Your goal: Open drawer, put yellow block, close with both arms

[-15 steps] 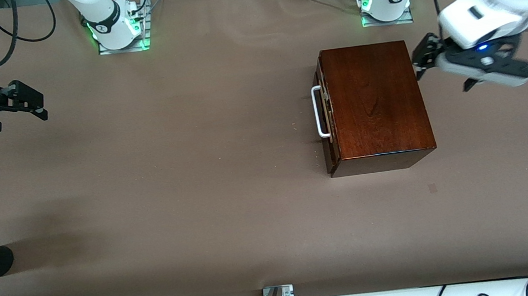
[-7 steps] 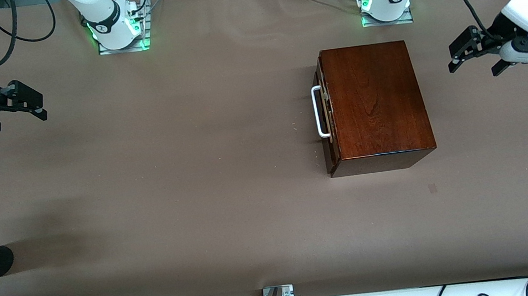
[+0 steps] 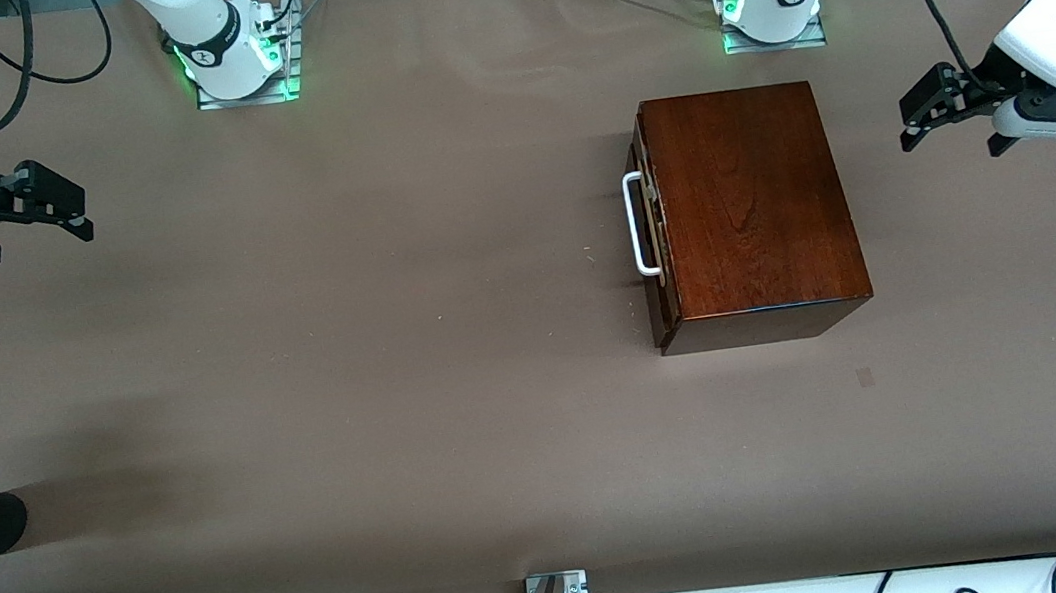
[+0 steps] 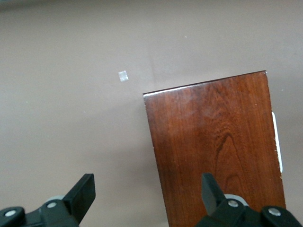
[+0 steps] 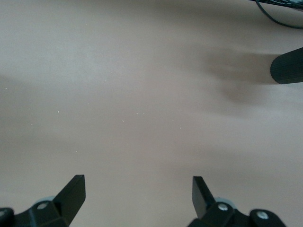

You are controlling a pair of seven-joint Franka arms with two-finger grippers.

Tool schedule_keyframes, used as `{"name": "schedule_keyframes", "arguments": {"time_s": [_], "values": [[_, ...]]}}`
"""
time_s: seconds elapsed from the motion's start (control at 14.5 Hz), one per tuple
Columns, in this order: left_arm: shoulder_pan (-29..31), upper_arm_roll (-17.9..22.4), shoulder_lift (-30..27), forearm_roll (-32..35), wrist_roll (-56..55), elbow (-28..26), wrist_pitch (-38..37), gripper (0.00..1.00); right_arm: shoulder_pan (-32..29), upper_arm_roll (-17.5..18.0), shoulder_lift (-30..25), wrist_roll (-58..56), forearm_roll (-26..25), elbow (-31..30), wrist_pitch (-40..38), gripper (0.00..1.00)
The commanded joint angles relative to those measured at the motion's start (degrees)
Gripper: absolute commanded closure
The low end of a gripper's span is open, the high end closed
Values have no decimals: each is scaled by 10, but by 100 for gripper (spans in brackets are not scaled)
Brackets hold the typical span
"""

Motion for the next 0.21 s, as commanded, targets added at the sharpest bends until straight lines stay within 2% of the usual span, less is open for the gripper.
{"name": "schedule_keyframes", "arguments": {"time_s": [0.0, 0.14], "values": [[15, 1, 0, 13, 9, 12, -9, 0, -5, 3, -4, 7, -1, 2, -5, 0], [18, -1, 2, 15, 8, 12, -8, 0, -6, 3, -3, 7, -1, 2, -5, 0]]}}
